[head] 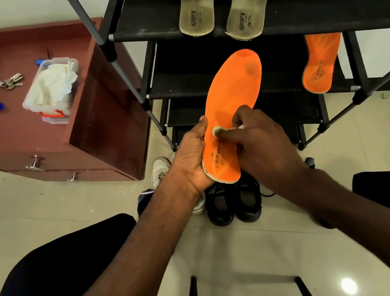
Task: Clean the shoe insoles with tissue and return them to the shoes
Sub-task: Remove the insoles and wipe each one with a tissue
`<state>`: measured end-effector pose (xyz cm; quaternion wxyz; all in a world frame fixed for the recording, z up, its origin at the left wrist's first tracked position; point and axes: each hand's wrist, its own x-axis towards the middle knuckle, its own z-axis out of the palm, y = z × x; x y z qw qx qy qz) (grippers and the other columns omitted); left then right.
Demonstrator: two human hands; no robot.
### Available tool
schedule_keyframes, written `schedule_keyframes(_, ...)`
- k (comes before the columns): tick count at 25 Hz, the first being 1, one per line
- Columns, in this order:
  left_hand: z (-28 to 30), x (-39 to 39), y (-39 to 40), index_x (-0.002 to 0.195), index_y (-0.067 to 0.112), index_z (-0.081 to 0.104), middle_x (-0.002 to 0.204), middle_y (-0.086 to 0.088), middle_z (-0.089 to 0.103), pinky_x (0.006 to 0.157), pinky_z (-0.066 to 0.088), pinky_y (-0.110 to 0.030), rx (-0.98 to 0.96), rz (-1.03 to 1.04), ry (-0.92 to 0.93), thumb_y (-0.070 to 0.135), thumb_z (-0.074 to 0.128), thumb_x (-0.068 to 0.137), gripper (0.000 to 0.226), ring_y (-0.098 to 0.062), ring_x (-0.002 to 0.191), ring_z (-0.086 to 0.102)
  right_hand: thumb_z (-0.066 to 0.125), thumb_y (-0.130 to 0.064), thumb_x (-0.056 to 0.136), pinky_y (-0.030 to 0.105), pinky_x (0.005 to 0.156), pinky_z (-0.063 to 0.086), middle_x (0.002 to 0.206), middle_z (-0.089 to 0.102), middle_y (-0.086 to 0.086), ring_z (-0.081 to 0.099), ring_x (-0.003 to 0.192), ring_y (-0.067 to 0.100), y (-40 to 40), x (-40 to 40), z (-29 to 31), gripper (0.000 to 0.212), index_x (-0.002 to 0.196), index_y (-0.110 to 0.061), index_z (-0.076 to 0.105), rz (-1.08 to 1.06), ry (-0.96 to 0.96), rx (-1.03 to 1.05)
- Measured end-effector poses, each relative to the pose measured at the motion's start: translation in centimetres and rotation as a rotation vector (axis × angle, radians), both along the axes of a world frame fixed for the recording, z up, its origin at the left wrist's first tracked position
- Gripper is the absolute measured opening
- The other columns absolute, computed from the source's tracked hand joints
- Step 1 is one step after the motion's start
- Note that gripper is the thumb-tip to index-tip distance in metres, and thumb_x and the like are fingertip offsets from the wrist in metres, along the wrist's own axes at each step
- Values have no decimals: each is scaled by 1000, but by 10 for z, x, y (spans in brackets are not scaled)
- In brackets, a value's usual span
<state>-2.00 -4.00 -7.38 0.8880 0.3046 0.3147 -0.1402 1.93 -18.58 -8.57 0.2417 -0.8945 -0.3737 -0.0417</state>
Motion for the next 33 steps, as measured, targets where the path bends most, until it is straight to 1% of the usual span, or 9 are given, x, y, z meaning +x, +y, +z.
schedule_keyframes(3, 1, 1, -2, 115, 8, 68, 95, -13, 79, 81, 59, -41, 56, 31, -3, 42, 37, 112, 45, -25, 80, 78, 71, -9, 93, 43, 75, 54, 101, 53, 12, 55, 91, 31, -3, 9, -4, 32, 125, -9, 73, -91, 39, 17)
schedule_keyframes(8, -3, 0, 0, 124, 4, 65, 101, -15, 78, 78, 64, -39, -9, 10, 29, 47, 38, 111, 52, -27, 87, 78, 77, -3, 87, 29, 67, 34, 97, 51, 8, 45, 83, 18, 4, -10, -10, 31, 117, -11, 76, 96, 91, 37)
schedule_keyframes(14, 2, 5, 6, 131, 4, 63, 115, -18, 75, 93, 59, -44, 2, -2, -47, 44, 37, 111, 52, -29, 99, 76, 78, -11, 89, 45, 77, 56, 109, 54, 14, 58, 97, 35, 2, 9, -2, 42, 130, -17, 72, 1, 52, 46)
schedule_keyframes(18, 2, 2, 8, 125, 3, 65, 107, -15, 76, 92, 59, -43, -16, -17, -19, 46, 38, 111, 53, -27, 96, 75, 77, -9, 90, 18, 64, 34, 103, 50, 7, 53, 83, 24, 9, -10, -2, 35, 125, -15, 74, 100, 114, 66)
schedule_keyframes(20, 4, 1, 6, 127, 3, 64, 108, -16, 75, 91, 60, -43, -3, -26, -21, 45, 39, 111, 52, -28, 97, 75, 78, -7, 88, 25, 66, 41, 105, 53, 9, 54, 84, 26, 8, -4, 1, 38, 125, -18, 74, 131, 89, 53)
schedule_keyframes(23, 7, 4, 7, 141, 2, 57, 108, -16, 73, 84, 63, -41, 46, 11, -80, 37, 41, 111, 49, -27, 89, 74, 74, -5, 90, 45, 79, 54, 108, 52, 11, 58, 96, 32, -2, 21, 4, 44, 132, -17, 70, -38, 36, 58)
schedule_keyframes(25, 8, 6, 10, 144, 2, 55, 105, -15, 74, 81, 64, -40, 55, 26, -92, 37, 42, 111, 50, -26, 86, 75, 71, -5, 93, 41, 73, 54, 105, 50, 9, 56, 91, 27, -1, 14, 3, 40, 132, -15, 70, -76, 50, 84)
schedule_keyframes(28, 11, 2, 5, 126, 3, 65, 102, -15, 77, 86, 62, -39, 19, -23, -33, 43, 39, 111, 50, -26, 89, 77, 75, -6, 90, 31, 68, 43, 102, 52, 8, 56, 85, 27, 4, -9, 1, 38, 124, -24, 70, 82, 89, 103)
schedule_keyframes(33, 15, 4, -2, 127, 2, 64, 103, -17, 76, 88, 61, -40, 7, -6, -67, 40, 39, 112, 48, -27, 91, 76, 75, 4, 79, 49, 77, 54, 106, 57, 15, 60, 93, 36, 2, 20, 5, 43, 116, -17, 78, -40, 43, 134)
